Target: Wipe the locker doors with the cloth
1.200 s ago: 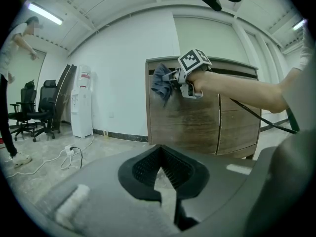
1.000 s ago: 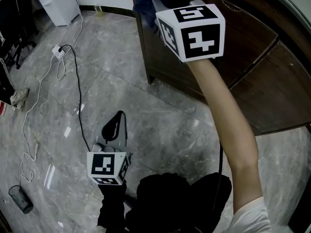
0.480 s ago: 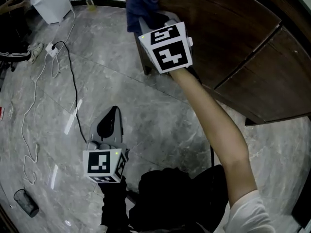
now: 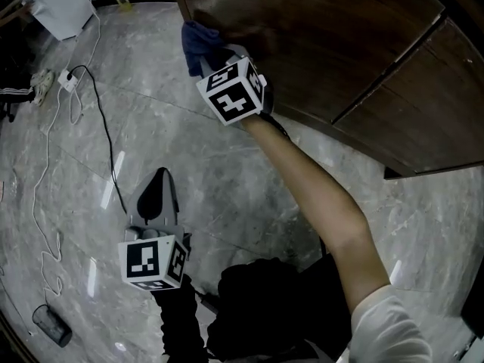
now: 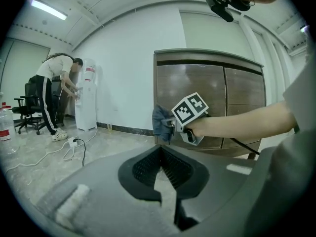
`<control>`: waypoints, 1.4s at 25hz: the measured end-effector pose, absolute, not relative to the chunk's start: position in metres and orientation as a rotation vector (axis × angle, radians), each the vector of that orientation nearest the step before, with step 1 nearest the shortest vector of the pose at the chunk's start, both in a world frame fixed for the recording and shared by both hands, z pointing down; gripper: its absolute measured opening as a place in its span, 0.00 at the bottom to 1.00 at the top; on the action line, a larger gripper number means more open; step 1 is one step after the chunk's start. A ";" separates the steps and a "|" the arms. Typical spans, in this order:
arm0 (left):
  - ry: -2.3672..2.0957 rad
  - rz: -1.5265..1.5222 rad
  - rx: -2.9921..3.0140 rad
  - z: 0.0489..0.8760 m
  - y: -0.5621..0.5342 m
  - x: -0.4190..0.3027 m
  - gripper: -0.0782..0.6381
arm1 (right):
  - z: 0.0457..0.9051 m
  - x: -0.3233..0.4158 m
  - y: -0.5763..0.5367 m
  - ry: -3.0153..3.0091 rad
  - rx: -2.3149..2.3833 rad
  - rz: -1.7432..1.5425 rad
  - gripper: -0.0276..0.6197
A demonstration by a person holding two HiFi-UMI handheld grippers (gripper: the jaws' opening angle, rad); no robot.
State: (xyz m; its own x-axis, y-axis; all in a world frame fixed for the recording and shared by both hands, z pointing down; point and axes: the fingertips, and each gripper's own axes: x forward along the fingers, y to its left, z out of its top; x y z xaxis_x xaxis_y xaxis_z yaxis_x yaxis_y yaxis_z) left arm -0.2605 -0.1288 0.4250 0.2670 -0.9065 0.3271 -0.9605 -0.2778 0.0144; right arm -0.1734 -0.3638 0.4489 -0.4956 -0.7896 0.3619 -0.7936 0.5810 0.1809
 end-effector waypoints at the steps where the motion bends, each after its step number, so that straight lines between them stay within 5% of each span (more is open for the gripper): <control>1: -1.743 0.383 2.321 0.427 -0.129 -0.262 0.11 | 0.460 -0.174 -0.363 -2.400 1.261 0.026 0.16; 21: -1.752 0.439 2.290 0.440 -0.135 -0.271 0.11 | 0.566 -0.178 -0.357 -2.339 1.162 0.234 0.16; 35: -1.867 0.415 2.276 0.344 -0.121 -0.252 0.11 | 0.402 -0.198 -0.231 -2.711 0.844 0.282 0.16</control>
